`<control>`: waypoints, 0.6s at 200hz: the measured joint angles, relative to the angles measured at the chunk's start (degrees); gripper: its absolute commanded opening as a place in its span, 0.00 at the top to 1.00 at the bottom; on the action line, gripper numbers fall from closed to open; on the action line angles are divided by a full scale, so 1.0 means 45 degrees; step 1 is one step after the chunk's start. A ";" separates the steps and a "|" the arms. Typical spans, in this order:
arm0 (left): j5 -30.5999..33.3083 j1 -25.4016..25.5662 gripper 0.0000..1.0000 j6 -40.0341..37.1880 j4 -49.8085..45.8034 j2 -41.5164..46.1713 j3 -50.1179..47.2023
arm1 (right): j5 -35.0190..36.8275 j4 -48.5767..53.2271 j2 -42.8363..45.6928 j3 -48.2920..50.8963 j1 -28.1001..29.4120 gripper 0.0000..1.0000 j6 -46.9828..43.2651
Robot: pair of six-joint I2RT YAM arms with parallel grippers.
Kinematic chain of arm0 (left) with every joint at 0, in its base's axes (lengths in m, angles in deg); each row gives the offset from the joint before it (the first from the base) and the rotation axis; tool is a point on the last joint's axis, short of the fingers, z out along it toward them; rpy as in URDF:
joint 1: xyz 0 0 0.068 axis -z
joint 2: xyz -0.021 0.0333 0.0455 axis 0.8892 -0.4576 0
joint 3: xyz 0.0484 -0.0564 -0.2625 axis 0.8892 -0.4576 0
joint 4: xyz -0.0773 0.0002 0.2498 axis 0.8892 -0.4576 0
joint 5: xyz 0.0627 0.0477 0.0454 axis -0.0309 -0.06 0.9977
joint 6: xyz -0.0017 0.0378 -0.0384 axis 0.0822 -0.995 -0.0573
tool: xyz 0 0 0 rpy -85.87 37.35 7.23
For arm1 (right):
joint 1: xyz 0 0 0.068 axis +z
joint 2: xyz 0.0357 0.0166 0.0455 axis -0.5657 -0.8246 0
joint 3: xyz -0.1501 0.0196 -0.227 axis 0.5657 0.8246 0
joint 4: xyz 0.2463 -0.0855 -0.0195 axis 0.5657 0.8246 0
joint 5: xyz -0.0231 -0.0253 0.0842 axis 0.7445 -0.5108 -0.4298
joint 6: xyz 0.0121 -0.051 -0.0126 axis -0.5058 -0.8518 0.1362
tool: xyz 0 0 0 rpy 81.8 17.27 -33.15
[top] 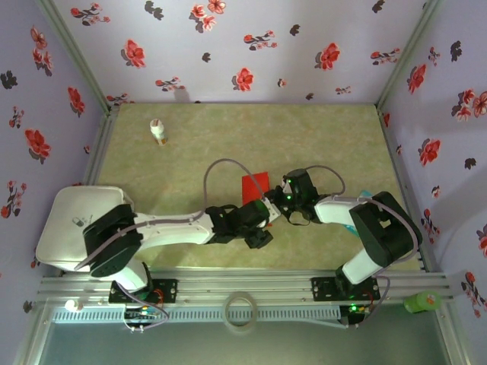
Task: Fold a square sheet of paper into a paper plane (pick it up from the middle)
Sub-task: Fold the triangle a second time at the center of the table.
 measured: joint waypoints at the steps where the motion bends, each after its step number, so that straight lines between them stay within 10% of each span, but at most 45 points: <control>1: 0.0024 0.0010 0.35 -0.0010 -0.0010 -0.0024 0.0015 | 0.0000 0.0000 0.0000 0.0000 0.0000 0.82 0.0000; 120: 0.2176 0.0073 0.46 -0.0253 0.0335 -0.1472 0.0675 | 0.0005 0.0005 -0.0063 -0.0058 -0.0005 0.81 0.0005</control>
